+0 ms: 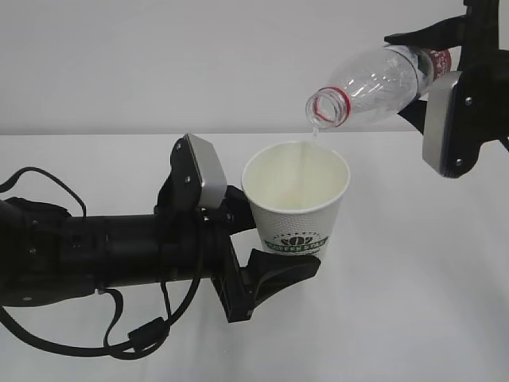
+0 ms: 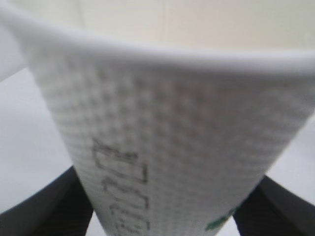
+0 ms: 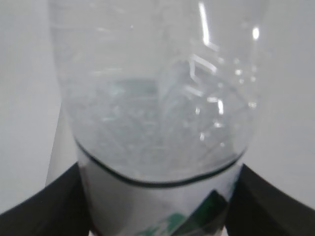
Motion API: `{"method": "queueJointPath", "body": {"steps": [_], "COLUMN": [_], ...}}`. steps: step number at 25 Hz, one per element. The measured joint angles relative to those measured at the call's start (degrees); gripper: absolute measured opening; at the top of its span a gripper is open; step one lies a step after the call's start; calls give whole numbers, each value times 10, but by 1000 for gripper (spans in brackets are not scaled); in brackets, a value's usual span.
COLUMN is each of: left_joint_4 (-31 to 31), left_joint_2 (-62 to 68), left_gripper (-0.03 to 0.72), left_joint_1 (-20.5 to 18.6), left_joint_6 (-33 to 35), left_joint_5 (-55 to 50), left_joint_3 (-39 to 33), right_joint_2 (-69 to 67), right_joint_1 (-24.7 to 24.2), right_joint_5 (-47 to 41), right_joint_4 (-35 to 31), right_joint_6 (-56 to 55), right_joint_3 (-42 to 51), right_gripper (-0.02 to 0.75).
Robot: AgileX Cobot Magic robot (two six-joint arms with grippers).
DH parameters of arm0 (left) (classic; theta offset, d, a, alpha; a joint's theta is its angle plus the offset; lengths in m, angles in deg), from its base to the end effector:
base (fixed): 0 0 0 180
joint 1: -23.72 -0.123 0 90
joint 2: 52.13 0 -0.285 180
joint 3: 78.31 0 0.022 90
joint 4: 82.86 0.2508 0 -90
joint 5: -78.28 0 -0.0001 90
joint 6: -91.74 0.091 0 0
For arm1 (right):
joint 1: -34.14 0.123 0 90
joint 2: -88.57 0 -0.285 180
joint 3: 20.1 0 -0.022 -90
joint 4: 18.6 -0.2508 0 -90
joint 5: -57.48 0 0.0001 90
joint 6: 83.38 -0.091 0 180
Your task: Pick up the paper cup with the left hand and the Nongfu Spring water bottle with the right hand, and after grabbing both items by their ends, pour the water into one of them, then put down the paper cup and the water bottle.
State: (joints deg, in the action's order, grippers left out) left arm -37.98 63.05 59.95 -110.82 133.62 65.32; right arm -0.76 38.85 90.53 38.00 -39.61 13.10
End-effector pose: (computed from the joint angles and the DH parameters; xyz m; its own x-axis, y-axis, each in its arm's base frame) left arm 0.2361 -0.2384 0.1506 -0.1057 0.1998 -0.9741 0.9515 0.3049 -0.0407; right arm 0.2946 0.0658 0.2736 0.5346 -0.8451 -0.0058 -0.1700 -0.1009 -0.9803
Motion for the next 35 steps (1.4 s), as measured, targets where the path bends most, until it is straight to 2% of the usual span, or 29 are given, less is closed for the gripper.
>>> {"method": "queueJointPath", "body": {"steps": [35], "left_joint_4": [31], "left_joint_2": [0], "left_gripper": [591], "left_joint_1": [0], "left_joint_6": [0], "left_joint_5": [1], "left_joint_3": [0], "right_joint_2": [0], "right_joint_1": [0], "right_joint_5": [8], "right_joint_4": [-1], "right_joint_6": [23], "right_joint_3": [0], "right_gripper": [528]}}
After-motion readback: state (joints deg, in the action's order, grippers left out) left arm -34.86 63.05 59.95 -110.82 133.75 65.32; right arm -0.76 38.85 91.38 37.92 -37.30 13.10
